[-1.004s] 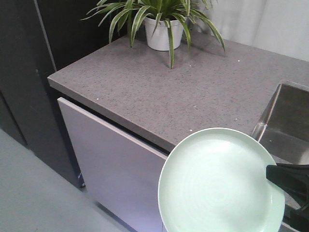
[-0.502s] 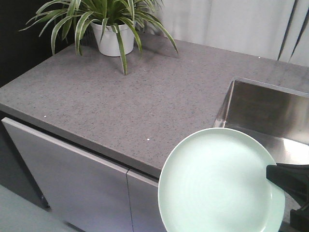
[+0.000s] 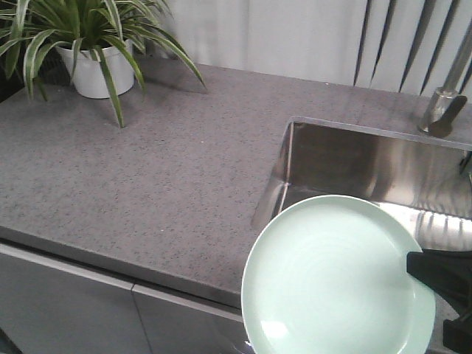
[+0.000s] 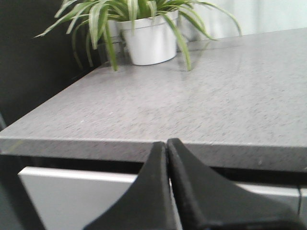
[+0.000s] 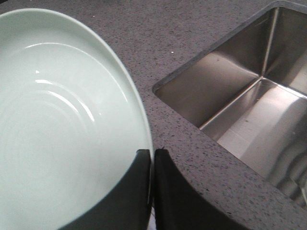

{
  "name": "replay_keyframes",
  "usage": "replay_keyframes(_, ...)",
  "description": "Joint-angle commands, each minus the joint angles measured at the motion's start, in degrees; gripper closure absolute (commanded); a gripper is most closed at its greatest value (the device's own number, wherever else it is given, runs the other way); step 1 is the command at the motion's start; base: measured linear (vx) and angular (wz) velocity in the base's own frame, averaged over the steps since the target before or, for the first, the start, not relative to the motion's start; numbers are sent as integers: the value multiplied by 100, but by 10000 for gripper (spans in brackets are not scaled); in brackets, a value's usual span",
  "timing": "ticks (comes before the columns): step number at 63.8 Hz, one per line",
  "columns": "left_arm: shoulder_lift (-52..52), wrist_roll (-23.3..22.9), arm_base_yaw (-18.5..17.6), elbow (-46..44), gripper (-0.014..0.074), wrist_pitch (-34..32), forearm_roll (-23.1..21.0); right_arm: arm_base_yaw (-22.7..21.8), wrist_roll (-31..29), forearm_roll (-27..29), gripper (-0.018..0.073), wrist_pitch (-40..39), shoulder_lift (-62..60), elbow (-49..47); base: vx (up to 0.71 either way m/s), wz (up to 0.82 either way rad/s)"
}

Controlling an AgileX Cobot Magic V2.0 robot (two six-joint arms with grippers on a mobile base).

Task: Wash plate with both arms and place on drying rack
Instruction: 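Turn the base toward the steel sink, plate held in right gripper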

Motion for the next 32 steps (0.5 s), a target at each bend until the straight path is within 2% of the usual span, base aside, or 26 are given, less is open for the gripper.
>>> replay_keyframes(1, -82, -51, -4, -141, 603, -411, -10, -37, -50, 355, 561, -68, -7, -145, 5, -34)
replay_keyframes(32, -82, -51, -4, -141, 603, -411, -10, -37, -50, 355, 561, -68, -7, -145, 4, -30)
